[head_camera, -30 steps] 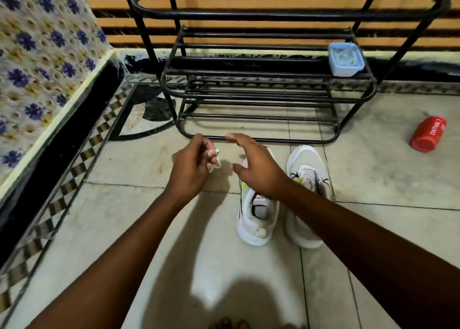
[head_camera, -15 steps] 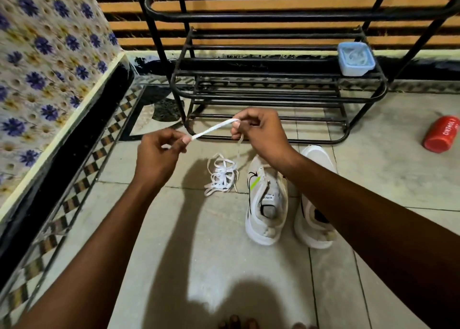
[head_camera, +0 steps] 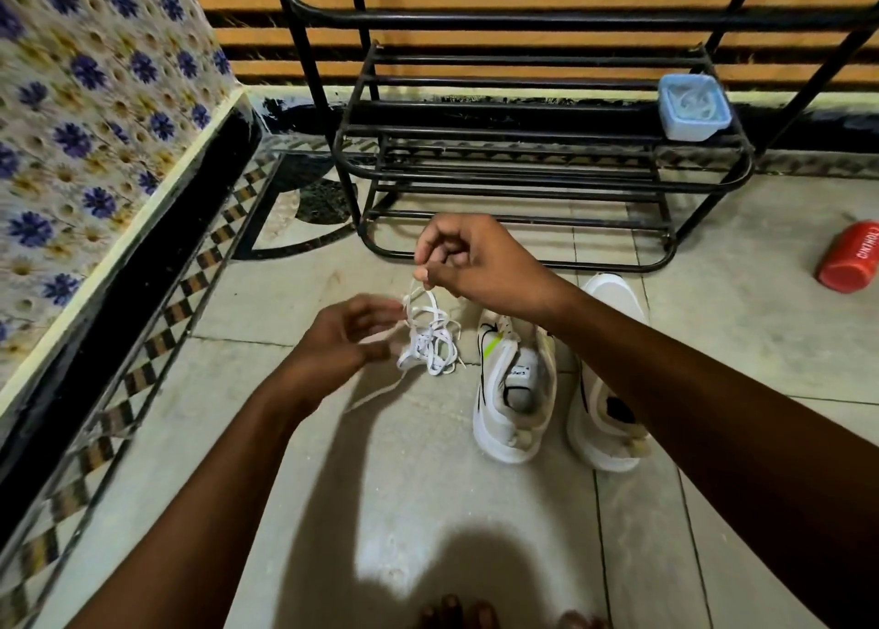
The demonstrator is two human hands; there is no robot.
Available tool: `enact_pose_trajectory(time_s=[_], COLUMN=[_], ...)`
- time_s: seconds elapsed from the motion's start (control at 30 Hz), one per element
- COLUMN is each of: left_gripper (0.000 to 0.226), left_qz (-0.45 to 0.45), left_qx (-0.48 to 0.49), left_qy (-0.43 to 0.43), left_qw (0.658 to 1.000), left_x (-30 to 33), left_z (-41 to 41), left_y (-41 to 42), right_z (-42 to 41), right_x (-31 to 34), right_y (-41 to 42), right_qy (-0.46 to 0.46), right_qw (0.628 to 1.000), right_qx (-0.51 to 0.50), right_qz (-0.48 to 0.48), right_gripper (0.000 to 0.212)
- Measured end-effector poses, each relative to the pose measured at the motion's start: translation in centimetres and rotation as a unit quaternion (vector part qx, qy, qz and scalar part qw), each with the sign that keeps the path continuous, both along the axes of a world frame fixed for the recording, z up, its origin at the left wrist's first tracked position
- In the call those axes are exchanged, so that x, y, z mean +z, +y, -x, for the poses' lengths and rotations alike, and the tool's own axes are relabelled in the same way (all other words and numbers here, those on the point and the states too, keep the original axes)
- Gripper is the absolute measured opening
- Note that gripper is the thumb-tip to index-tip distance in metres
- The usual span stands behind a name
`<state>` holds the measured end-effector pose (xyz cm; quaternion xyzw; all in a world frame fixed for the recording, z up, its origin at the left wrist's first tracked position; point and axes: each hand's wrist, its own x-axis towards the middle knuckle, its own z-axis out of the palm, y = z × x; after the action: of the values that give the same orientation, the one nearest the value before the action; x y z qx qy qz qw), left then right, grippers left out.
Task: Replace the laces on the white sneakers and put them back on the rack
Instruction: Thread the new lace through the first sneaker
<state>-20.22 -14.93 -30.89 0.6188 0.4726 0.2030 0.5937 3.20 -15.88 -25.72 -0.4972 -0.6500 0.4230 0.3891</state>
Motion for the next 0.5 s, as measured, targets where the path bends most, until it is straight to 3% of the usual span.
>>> enact_pose_trajectory(time_s=[0.03,0.1,0.2,0.3,0.4,0.43,0.47,0.5], left_gripper=[0.050,0.038,0.017,0.017,0.017,0.012,0.006,0.015], left_qz=[0.030,0.054,0.053,0.046,0.023,-0.006,-0.033,-0.055], left_qx=[-0.017,-0.047,-0.026,-0.151,-0.312,-0.298,-0.255,-0.191], left_qy=[-0.092,-0.164,-0.135,0.071,0.340,0.390,0.400,0.350], left_qw=[0.995,0.984,0.989,0.985,0.887,0.871,0.880,0.915], left_x=[1.1,2.2,0.9,-0.7,-1.7,-1.7,-1.5,-1.1], left_z=[-0.7,-1.6,-0.9,0.9,2.1,2.1,1.8,1.3], left_y=[-0.3,-0.9,-1.2,-1.1,-0.5,-0.1,0.2,0.3], right_z=[0.0,-0.1,-0.8,-2.0,-2.1,-1.8,-1.5,-1.3], right_x=[0.1,0.5,1.3,1.8,1.8,1.7,1.5,1.4], right_y=[-0.1,-0.3,-0.4,-0.4,-0.5,-0.7,-0.9,-1.2], right_qy=[-0.001,0.003,0.012,0.017,-0.009,-0.016,-0.017,-0.016], right_qw=[1.000,1.000,1.000,0.999,1.000,0.999,0.999,0.999], right_qx=[0.005,0.001,-0.018,-0.024,-0.003,0.011,0.024,0.035], right_qz=[-0.005,-0.015,-0.022,-0.022,-0.027,-0.027,-0.023,-0.015], right_gripper=[0.012,0.014,0.016,0.015,0.012,0.012,0.012,0.011])
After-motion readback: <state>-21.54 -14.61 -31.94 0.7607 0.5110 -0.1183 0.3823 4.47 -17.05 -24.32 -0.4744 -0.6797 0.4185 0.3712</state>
